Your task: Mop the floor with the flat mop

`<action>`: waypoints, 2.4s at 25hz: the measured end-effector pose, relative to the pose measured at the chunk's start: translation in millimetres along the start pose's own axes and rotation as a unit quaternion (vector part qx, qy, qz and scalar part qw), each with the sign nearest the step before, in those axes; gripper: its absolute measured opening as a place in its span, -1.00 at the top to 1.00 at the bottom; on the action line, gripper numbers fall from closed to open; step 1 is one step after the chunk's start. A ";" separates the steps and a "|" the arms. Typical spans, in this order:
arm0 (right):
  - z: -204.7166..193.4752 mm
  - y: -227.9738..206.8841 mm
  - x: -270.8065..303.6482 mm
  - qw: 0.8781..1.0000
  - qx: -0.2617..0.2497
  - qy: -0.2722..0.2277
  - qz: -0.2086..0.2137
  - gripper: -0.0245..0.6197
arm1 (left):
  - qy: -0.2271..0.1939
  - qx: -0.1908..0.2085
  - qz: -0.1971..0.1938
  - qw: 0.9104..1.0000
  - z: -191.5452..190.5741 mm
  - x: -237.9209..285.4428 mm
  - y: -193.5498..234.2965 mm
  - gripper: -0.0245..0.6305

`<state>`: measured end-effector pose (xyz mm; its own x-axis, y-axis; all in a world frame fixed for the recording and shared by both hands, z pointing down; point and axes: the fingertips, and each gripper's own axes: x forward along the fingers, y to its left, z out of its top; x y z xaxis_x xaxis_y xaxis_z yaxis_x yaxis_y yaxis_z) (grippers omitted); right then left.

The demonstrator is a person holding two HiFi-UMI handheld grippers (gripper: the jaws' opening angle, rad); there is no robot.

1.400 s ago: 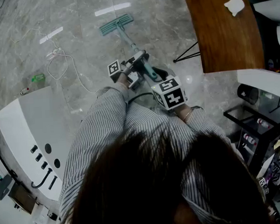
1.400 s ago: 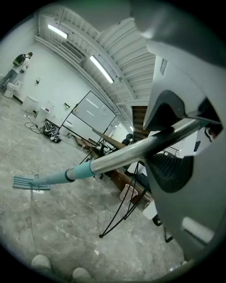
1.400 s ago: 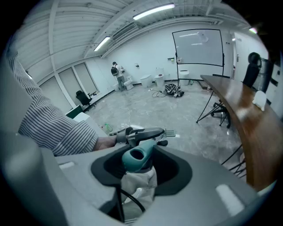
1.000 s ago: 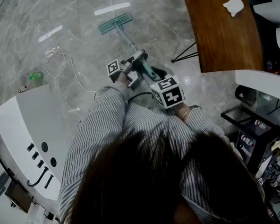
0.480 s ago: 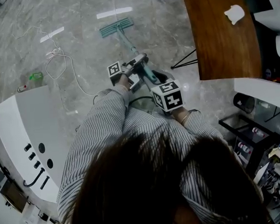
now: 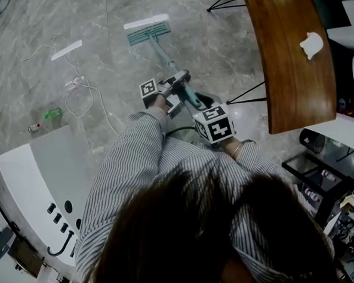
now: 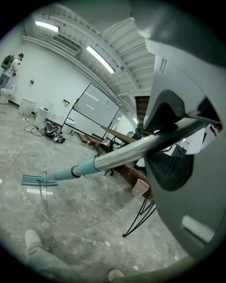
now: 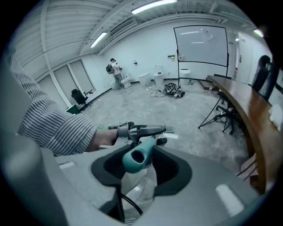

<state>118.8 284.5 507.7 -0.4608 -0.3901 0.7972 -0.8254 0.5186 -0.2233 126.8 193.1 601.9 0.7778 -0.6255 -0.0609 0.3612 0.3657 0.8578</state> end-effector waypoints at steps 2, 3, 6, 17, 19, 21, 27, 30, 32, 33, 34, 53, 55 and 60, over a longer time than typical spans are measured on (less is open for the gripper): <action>35.3 0.0 25.8 1.000 0.006 -0.003 -0.007 0.46 | 0.016 0.002 0.016 1.000 36.5 6.8 -19.7 0.44; 54.3 -0.4 38.3 1.000 0.014 -0.008 -0.010 0.46 | 0.023 0.003 0.025 0.999 54.9 10.5 -30.4 0.44; 115.5 -3.1 73.5 0.998 0.050 -0.025 -0.021 0.47 | 0.038 0.007 0.049 0.998 109.7 23.5 -66.2 0.43; 293.6 -42.8 180.2 0.995 0.080 -0.048 -0.033 0.47 | 0.042 0.032 0.063 0.997 277.8 90.6 -167.6 0.39; 320.2 -55.6 199.8 0.995 0.078 -0.051 -0.031 0.47 | 0.028 0.036 0.060 0.997 308.3 106.5 -180.6 0.39; 347.8 -67.8 223.8 0.996 0.071 -0.051 -0.026 0.47 | 0.010 0.040 0.060 0.997 343.6 121.8 -193.8 0.39; 448.0 -98.9 291.6 0.998 0.046 -0.046 -0.008 0.45 | -0.030 0.036 0.048 0.998 450.7 167.5 -250.3 0.44; 501.5 -116.9 324.4 0.999 0.033 -0.035 0.004 0.44 | -0.033 0.034 0.051 0.998 503.1 191.2 -279.2 0.44; 541.8 -132.8 347.2 0.999 0.023 -0.032 0.009 0.44 | -0.040 0.037 0.043 0.998 541.8 212.1 -302.8 0.44; 561.3 -140.5 358.3 0.999 0.019 -0.032 0.010 0.44 | -0.045 0.038 0.036 0.998 561.1 222.1 -314.3 0.43; 578.9 -147.9 368.9 0.999 0.016 -0.032 0.011 0.44 | -0.052 0.039 0.028 0.997 579.3 231.3 -324.1 0.42; 678.4 -198.5 461.2 1.000 -0.015 -0.015 0.018 0.44 | -0.104 0.060 -0.019 0.993 714.2 288.4 -371.4 0.40; 676.1 -198.3 460.5 1.000 -0.015 -0.012 0.018 0.44 | -0.105 0.061 -0.017 0.992 713.1 287.2 -368.8 0.40; 671.2 -196.5 454.7 1.000 -0.011 -0.017 0.017 0.46 | -0.111 0.059 -0.024 0.992 706.8 284.0 -367.9 0.40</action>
<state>-147.5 -505.5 537.6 -0.4993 -0.3980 0.7696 -0.8023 0.5477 -0.2373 -148.7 -606.3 629.8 0.6238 -0.7815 0.0004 0.3223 0.2578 0.9109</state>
